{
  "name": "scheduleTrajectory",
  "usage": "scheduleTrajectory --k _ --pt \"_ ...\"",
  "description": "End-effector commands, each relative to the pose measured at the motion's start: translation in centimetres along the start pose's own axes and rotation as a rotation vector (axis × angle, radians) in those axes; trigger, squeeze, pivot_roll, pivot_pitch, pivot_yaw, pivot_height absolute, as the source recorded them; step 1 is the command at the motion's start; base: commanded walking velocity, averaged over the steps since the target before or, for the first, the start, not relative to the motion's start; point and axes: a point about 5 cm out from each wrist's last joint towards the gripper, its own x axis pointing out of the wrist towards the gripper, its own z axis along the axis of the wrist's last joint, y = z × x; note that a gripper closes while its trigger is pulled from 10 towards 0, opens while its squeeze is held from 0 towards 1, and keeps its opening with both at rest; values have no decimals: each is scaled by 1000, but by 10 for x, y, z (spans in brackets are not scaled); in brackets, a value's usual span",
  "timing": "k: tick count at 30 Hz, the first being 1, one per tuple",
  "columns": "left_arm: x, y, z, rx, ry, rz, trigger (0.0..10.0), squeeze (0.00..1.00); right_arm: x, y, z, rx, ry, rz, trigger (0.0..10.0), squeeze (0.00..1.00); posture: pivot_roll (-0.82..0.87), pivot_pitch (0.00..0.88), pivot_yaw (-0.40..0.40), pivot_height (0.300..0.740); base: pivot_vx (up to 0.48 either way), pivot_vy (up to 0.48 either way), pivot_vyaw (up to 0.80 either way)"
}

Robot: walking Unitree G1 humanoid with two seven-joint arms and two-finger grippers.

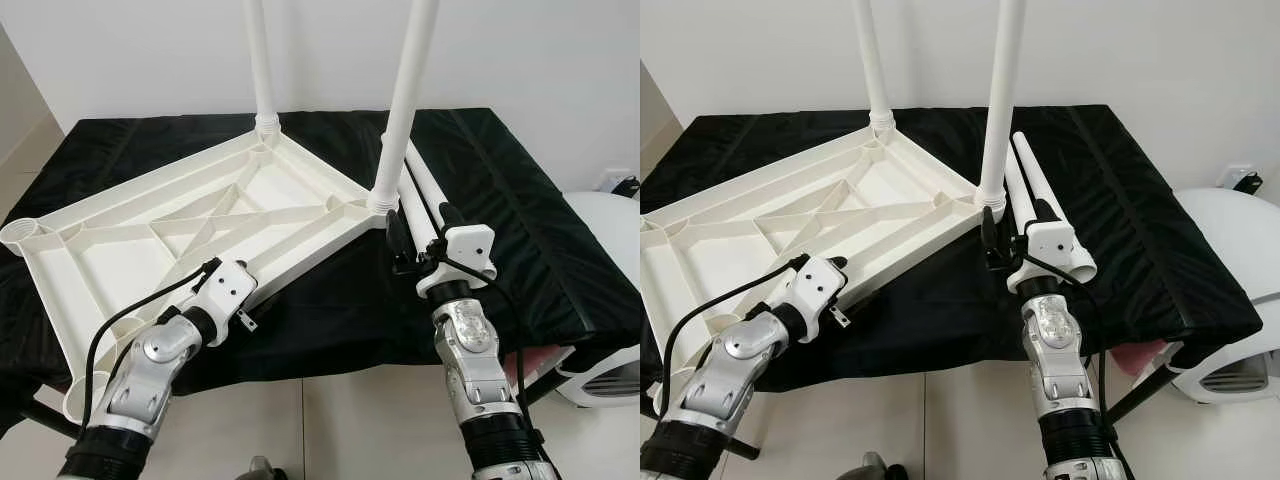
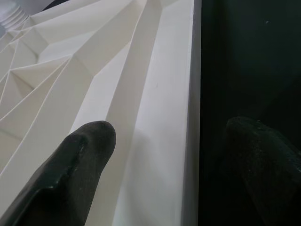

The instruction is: Building children table

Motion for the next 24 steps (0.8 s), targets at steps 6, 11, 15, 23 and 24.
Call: scheduleTrajectory --k 6,11,15,23,24 --pt "-2 3 -4 0 96 -90 10000 0 -6 1 -1 -6 15 -9 10000 0 -33 34 62 740 0 0 0" --pt "-2 -4 5 35 87 -173 10000 0 -7 1 0 -7 17 -16 10000 0 -32 40 68 740 0 0 0" --pt "-2 -11 14 33 78 -234 10000 0 -8 3 -1 -4 21 -16 10000 0 -29 43 67 740 0 0 0" --pt "0 -12 19 31 100 -259 0 0 -7 5 0 -4 20 -14 10000 0 -32 40 67 740 0 0 0" --pt "1 -12 18 27 115 -260 0 0 -7 5 0 -4 20 -14 10000 0 -34 39 67 740 0 0 0"
